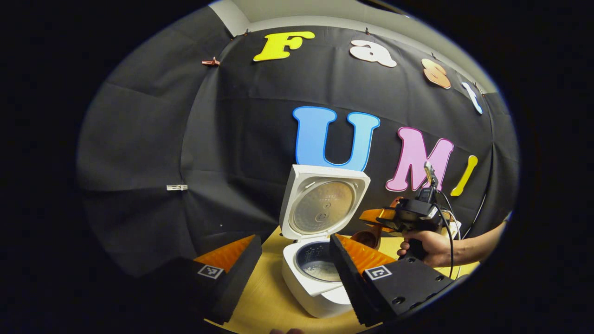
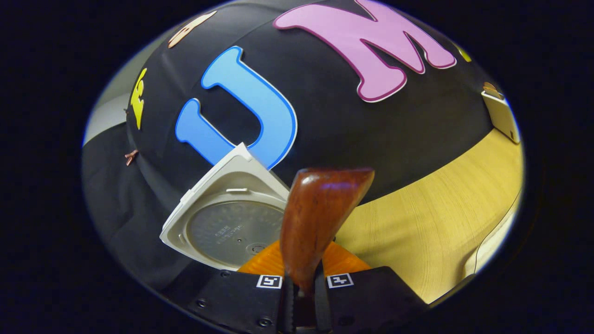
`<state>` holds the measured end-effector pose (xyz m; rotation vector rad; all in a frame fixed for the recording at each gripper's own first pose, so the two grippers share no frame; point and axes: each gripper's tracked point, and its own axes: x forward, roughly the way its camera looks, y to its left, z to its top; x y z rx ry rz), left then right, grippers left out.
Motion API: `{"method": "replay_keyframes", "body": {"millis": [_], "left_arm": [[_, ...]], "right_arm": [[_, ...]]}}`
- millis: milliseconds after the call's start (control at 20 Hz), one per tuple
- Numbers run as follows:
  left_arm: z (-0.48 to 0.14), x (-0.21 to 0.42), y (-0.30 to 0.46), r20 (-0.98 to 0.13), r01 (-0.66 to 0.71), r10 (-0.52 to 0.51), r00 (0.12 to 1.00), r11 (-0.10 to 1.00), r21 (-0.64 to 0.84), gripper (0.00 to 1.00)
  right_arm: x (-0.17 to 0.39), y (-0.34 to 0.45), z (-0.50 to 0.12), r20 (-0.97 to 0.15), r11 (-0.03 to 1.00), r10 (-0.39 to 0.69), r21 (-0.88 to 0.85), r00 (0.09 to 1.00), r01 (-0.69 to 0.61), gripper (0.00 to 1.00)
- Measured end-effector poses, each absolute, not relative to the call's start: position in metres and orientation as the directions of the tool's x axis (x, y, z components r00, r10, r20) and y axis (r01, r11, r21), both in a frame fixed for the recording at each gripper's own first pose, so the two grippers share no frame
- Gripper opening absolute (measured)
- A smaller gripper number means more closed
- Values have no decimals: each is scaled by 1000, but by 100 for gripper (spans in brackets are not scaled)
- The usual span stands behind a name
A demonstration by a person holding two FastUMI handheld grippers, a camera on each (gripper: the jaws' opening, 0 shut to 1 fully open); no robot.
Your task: Close the left gripper, press the button to open the rice cooker; take a wooden spoon from the chopstick holder with the right hand, scoop a spoonful of rice and pour it into the rice cooker, then put the wooden spoon back into the chopstick holder.
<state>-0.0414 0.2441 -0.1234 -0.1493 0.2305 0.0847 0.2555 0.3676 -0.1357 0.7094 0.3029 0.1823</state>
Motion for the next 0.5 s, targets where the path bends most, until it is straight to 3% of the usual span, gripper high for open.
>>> {"method": "replay_keyframes", "body": {"millis": [500], "left_arm": [[-130, -36, 245, -247, -93, 57, 967, 986, -135, 95]], "right_arm": [[251, 411, -122, -167, 913, 338, 296, 926, -280, 20]]}}
